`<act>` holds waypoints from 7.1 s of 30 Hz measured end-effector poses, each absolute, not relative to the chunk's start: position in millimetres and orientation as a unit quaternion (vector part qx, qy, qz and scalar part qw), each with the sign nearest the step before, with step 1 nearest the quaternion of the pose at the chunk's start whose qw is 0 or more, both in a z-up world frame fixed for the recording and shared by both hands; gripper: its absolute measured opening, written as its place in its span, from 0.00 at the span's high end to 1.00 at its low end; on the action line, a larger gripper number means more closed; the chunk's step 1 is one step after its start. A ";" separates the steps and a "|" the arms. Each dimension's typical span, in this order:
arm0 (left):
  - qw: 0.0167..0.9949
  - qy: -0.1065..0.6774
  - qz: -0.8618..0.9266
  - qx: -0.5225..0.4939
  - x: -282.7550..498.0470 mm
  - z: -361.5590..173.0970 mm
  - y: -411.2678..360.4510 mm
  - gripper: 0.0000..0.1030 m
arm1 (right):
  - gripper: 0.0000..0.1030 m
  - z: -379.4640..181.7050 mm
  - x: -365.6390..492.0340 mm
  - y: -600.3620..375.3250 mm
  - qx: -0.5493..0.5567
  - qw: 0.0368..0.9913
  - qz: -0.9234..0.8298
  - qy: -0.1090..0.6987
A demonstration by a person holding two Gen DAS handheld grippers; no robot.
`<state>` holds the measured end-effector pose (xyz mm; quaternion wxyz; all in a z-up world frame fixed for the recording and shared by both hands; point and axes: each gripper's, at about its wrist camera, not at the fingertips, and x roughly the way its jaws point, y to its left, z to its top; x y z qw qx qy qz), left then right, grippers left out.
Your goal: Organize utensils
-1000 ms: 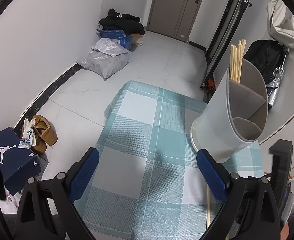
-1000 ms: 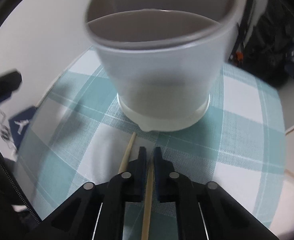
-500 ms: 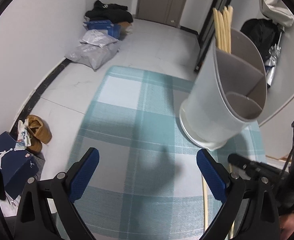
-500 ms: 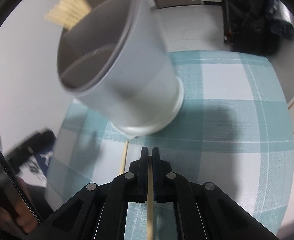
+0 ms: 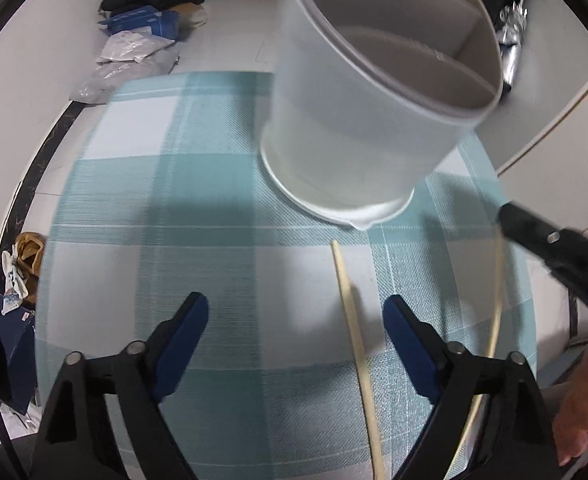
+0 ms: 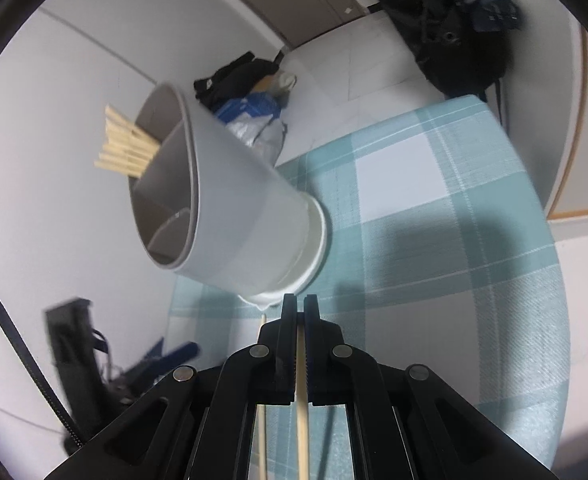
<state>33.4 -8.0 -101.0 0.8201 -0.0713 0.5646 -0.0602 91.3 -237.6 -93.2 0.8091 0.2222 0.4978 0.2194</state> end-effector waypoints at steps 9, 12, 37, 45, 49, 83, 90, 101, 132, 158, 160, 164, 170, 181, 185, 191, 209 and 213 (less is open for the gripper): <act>0.826 0.560 -0.039 -0.055 41.1 -104.4 -18.9 0.29 | 0.98 -83.1 69.1 -252.2 0.239 0.816 0.213 0.482; 0.831 0.554 -0.028 -0.039 41.4 -103.4 -22.6 0.43 | 0.98 -81.5 67.3 -255.1 0.236 0.818 0.215 0.478; 0.861 0.498 -0.069 -0.079 25.2 -65.8 -20.3 0.99 | 0.98 -46.2 45.0 -248.9 0.185 0.863 0.216 0.418; 0.891 0.426 -0.093 -0.127 8.8 -34.1 -9.6 0.99 | 0.98 -33.7 32.0 -246.9 0.174 0.879 0.208 0.392; 0.907 0.391 -0.095 -0.127 0.4 -16.7 -9.5 0.99 | 0.98 -21.8 21.5 -246.0 0.171 0.889 0.211 0.369; 0.913 0.374 -0.137 -0.087 -30.2 45.4 -18.3 0.99 | 0.98 12.6 -18.8 -215.5 0.096 0.925 0.223 0.292; 0.913 0.372 -0.152 -0.069 -26.1 56.2 -23.8 0.99 | 0.98 12.8 -15.6 -214.8 0.103 0.922 0.229 0.293; 0.913 0.369 -0.166 -0.059 -19.5 62.0 -23.4 0.99 | 0.98 19.7 -11.4 -215.5 0.108 0.923 0.228 0.291; 0.917 0.327 -0.202 -0.109 40.9 134.6 -7.4 0.99 | 1.00 118.5 35.9 -217.5 0.093 0.936 0.246 0.234; 0.901 0.363 -0.182 -0.153 37.9 82.1 26.8 0.99 | 0.72 -31.8 156.5 -262.6 0.102 0.867 0.179 0.454; 0.902 0.364 -0.179 -0.148 35.0 81.1 26.9 0.99 | 0.68 -47.1 182.5 -269.0 0.142 0.851 0.181 0.472; 0.898 0.373 -0.181 -0.143 35.0 76.6 25.2 0.99 | 0.65 -74.7 230.1 -264.1 0.170 0.828 0.174 0.505; 0.893 0.387 -0.188 -0.131 33.4 69.8 22.7 0.99 | 0.64 -119.2 284.2 -258.3 0.212 0.791 0.150 0.554; 0.890 0.394 -0.191 -0.129 38.8 67.7 20.0 0.99 | 0.94 -144.8 314.7 -242.0 0.213 0.769 0.154 0.582; 0.891 0.392 -0.188 -0.129 37.4 68.4 19.2 0.99 | 0.96 -141.3 309.9 -240.6 0.210 0.776 0.160 0.573; 0.896 0.382 -0.186 -0.130 33.0 78.0 20.4 0.99 | 0.96 -95.8 275.2 -245.6 0.189 0.822 0.181 0.505; 0.915 0.335 -0.189 -0.125 36.4 131.8 14.5 0.99 | 0.96 82.4 114.9 -243.6 0.146 0.906 0.276 0.287; 0.921 0.320 -0.178 -0.132 48.1 139.5 19.9 0.99 | 0.96 127.4 103.9 -230.4 0.124 0.918 0.291 0.238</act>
